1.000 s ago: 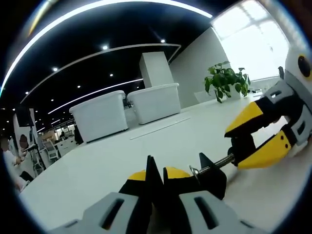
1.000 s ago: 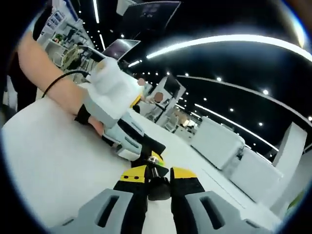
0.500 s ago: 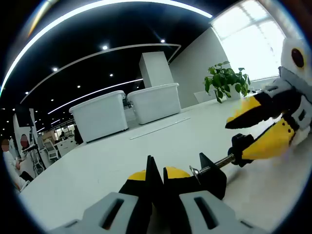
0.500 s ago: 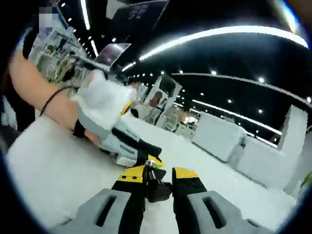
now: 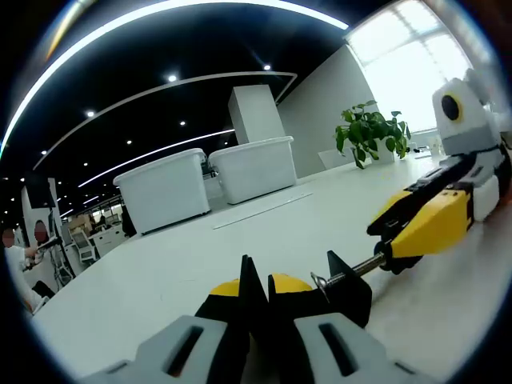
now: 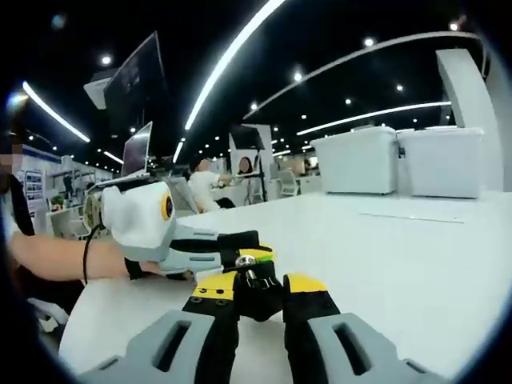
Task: Clamp the fixed fixture on the desktop, loosen the retaining clip, secure it to the edge of the desk, and tighten the retaining clip.
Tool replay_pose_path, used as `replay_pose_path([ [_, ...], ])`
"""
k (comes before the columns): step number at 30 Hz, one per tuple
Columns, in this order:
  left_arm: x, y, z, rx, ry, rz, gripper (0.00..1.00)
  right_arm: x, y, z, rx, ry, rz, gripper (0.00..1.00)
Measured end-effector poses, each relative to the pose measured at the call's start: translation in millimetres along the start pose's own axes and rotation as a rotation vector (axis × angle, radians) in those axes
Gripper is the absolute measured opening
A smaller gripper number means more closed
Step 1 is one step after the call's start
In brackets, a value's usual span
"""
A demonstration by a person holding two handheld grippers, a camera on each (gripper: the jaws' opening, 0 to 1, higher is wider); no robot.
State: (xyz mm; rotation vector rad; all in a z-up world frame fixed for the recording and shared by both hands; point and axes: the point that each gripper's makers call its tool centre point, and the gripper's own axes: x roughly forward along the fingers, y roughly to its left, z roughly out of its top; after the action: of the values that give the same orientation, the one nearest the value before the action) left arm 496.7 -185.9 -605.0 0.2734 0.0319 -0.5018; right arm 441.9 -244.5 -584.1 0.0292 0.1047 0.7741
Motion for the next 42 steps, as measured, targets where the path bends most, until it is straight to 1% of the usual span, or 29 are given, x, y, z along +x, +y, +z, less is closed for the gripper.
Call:
replay_pose_path([
  [1, 0.0, 0.0, 0.0, 0.000, 0.000, 0.000, 0.09, -0.1, 0.2, 0.0, 0.000, -0.002, 0.002, 0.20],
  [4, 0.1, 0.1, 0.0, -0.002, 0.001, 0.000, 0.09, 0.0, 2.7, 0.0, -0.042, -0.006, 0.003, 0.20],
  [9, 0.2, 0.6, -0.2, -0.002, 0.001, 0.002, 0.09, -0.1, 7.6, 1.5, -0.209, -0.022, -0.003, 0.20],
  [11, 0.1, 0.9, -0.3, -0.001, 0.001, 0.003, 0.09, 0.8, 8.1, 1.3, -0.256, -0.023, -0.010, 0.20],
  [17, 0.2, 1.8, -0.4, 0.000, 0.001, 0.006, 0.09, 1.2, 10.2, 0.8, -0.322, -0.021, -0.019, 0.20],
  [21, 0.3, 1.8, -0.3, 0.001, 0.002, 0.007, 0.09, 2.9, 7.8, 1.4, -0.368, -0.019, -0.023, 0.20],
  [25, 0.1, 2.5, -0.6, -0.001, 0.003, 0.010, 0.09, 4.1, 8.4, 1.6, -0.452, -0.013, -0.036, 0.21],
  [28, 0.2, 2.9, -0.7, -0.001, 0.003, 0.013, 0.09, 5.3, 9.6, 1.5, -0.558, 0.000, -0.056, 0.21],
  [31, -0.1, 3.0, -0.9, -0.001, 0.003, 0.014, 0.09, 5.8, 11.7, 0.4, -0.599, 0.006, -0.061, 0.21],
  [35, 0.0, 2.9, -0.9, -0.001, 0.003, 0.014, 0.09, 5.8, 14.4, -0.2, -0.700, 0.020, -0.074, 0.21],
  [37, 0.1, 3.0, -0.9, -0.001, 0.004, 0.014, 0.09, 6.2, 15.1, -0.7, -0.726, 0.024, -0.076, 0.21],
  [38, 0.1, 3.0, -0.8, -0.001, 0.003, 0.014, 0.09, 6.3, 15.2, -0.7, -0.753, 0.029, -0.079, 0.21],
  [42, 0.0, 3.1, -0.9, -0.002, 0.004, 0.014, 0.09, 7.2, 16.8, -1.7, -0.804, 0.041, -0.091, 0.21],
])
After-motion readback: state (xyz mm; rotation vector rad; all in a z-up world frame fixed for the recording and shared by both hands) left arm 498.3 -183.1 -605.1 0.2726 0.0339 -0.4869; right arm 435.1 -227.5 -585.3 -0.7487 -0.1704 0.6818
